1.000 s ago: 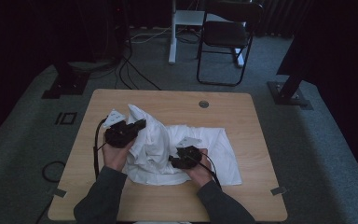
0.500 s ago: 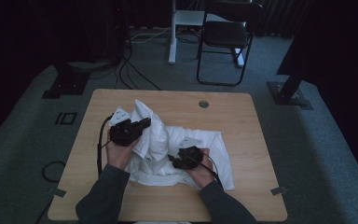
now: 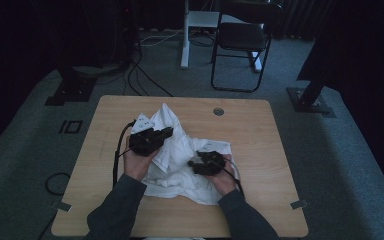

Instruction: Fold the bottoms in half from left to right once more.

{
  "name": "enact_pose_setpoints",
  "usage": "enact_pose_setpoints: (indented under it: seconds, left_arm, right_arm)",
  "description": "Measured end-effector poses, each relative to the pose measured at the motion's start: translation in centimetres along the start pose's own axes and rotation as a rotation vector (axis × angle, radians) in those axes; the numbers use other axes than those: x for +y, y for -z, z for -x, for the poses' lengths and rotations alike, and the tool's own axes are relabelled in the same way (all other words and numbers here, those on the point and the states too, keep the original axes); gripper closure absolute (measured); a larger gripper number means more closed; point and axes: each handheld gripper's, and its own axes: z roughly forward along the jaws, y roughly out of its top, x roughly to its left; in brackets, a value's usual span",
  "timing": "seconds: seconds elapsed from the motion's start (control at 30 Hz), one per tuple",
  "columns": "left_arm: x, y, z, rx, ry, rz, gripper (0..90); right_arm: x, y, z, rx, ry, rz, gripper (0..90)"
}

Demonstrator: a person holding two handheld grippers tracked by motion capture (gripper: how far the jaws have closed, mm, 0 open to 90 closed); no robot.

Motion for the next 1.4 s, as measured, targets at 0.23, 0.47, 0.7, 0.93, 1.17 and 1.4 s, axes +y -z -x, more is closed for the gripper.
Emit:
enact_pose_setpoints:
  seconds: [0.23, 0.47, 0.7, 0.93, 1.17, 1.4]
  left_arm:
    - [0.4, -1.3, 1.5, -0.029, -0.032, -0.026, 88.6]
    - [1.9, -3.0, 5.7, -0.124, -0.105, -0.020, 88.6]
    - [0.0, -6.6, 7.5, -0.109, -0.158, -0.121, 88.1]
    - [-1.2, -7.1, 6.6, -0.097, -0.126, -0.131, 87.7]
    - [-1.8, -6.6, 5.9, -0.068, -0.154, -0.181, 82.0]
    - [-4.1, -8.1, 6.1, 0.023, -0.252, -0.281, 48.8]
  right_arm:
    - [-4.3, 1.6, 6.5, -0.199, -0.114, -0.199, 42.9]
    - [-4.6, -0.5, 5.7, -0.161, -0.087, -0.196, 42.6]
    - [-4.5, 1.7, 6.2, -0.173, -0.161, -0.119, 43.9]
    - [-2.7, 4.7, 5.4, -0.132, -0.164, 0.094, 46.2]
    - [-1.7, 5.2, 4.8, -0.101, -0.123, 0.073, 47.2]
    - [-2.5, 2.7, 4.5, -0.063, -0.117, -0.003, 47.1]
